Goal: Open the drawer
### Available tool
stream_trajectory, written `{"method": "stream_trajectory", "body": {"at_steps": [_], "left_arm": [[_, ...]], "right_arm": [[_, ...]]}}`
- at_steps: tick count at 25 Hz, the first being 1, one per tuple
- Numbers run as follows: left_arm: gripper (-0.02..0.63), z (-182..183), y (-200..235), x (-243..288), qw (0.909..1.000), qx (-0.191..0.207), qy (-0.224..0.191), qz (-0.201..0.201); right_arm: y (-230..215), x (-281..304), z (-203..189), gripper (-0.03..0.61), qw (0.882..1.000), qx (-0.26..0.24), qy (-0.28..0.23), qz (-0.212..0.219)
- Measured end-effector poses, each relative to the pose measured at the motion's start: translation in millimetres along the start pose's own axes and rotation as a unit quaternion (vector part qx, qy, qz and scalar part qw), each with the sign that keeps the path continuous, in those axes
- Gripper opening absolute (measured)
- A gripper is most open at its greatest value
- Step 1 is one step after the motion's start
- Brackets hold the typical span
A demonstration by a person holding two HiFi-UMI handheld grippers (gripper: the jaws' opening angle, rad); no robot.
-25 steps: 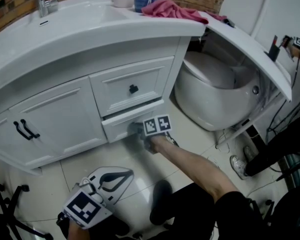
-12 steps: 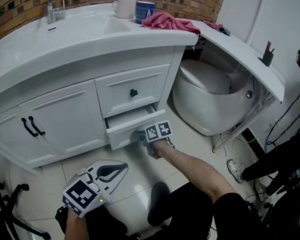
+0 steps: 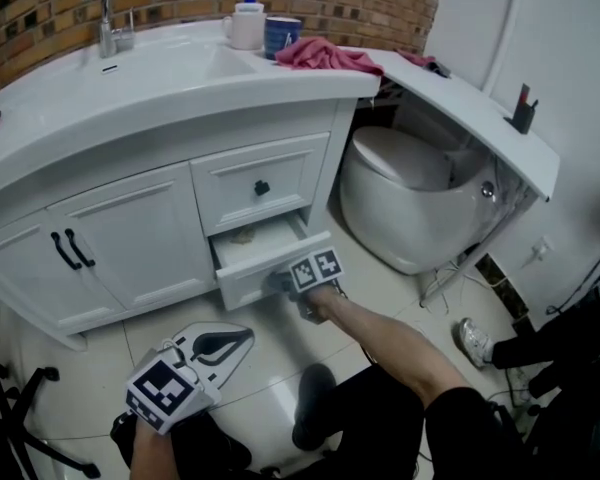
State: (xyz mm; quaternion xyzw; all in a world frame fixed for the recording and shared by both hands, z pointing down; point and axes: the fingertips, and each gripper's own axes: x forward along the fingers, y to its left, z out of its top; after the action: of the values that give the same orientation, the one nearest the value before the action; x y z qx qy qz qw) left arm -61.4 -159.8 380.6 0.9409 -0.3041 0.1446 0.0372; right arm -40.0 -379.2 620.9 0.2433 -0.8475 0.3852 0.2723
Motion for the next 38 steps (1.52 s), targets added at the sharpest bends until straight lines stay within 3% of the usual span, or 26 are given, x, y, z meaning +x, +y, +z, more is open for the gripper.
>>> {"method": "stream_trajectory", "body": {"at_steps": [12, 38], "left_arm": [[0.003, -3.8, -3.3, -2.1, 0.9999, 0.010, 0.012, 0.006], [0.003, -9.0, -16.9, -6.2, 0.9987, 0.040, 0.015, -0.028]], "right_arm": [[8.4, -14.5, -25.9, 0.153, 0.998, -0.023, 0.039, 0.032], [18.8, -36.1, -62.0, 0.143, 0.993, -0.066, 0.097, 0.017]]}}
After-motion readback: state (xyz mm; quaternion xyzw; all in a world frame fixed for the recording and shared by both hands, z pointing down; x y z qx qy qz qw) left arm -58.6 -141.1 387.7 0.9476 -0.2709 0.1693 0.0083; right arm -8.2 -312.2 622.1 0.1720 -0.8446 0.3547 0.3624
